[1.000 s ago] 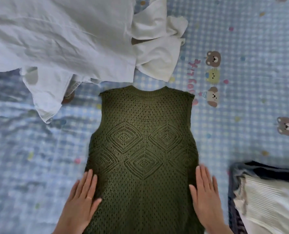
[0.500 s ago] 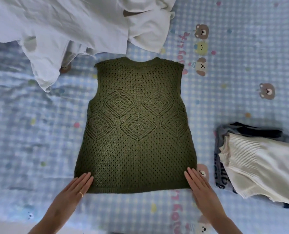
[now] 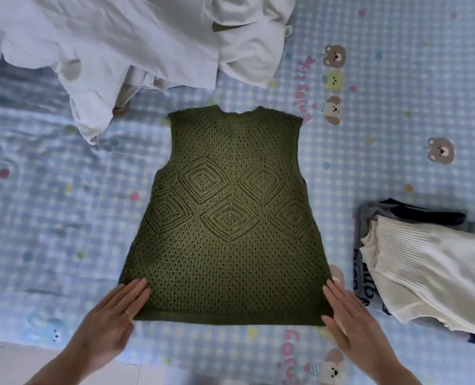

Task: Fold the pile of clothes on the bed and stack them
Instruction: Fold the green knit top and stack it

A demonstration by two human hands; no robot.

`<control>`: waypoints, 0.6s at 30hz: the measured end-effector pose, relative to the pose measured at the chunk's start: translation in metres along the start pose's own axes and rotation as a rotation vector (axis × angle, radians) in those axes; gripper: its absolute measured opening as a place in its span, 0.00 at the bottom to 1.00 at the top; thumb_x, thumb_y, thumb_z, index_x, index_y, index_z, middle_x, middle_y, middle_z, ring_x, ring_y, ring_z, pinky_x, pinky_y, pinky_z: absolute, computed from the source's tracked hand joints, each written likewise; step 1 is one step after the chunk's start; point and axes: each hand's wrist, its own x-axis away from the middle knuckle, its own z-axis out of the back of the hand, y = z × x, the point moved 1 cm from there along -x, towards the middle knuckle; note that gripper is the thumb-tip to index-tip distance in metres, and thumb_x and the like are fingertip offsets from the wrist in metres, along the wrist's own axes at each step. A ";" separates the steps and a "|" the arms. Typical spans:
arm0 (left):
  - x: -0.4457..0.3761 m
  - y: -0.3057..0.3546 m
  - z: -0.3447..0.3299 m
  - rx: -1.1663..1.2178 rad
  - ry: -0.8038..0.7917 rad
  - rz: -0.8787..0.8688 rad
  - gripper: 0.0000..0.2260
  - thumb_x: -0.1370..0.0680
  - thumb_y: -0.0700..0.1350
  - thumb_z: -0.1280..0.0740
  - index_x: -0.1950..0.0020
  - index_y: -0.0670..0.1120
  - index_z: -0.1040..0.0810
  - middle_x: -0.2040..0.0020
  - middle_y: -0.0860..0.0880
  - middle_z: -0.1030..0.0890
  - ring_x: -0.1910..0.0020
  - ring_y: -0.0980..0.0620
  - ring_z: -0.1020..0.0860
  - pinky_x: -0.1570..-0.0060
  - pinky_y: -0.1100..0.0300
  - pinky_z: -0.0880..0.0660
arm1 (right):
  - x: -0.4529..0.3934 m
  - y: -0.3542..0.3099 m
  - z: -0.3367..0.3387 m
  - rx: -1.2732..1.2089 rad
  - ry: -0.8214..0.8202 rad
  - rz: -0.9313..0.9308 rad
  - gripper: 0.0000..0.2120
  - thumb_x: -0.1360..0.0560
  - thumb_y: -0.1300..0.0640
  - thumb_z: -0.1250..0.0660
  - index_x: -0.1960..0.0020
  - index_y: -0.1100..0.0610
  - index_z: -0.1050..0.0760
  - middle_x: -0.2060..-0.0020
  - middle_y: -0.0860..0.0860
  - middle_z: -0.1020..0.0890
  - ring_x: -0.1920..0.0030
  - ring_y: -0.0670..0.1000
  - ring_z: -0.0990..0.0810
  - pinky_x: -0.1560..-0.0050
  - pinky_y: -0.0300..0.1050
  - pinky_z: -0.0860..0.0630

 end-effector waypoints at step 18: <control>-0.191 -0.043 0.040 -0.044 0.114 0.376 0.30 0.19 0.58 0.56 0.23 0.40 0.51 0.23 0.43 0.49 0.24 0.46 0.49 0.26 0.52 0.51 | -0.222 0.006 0.028 0.074 0.124 -0.219 0.30 0.20 0.41 0.65 0.23 0.55 0.61 0.23 0.50 0.56 0.24 0.47 0.60 0.24 0.50 0.57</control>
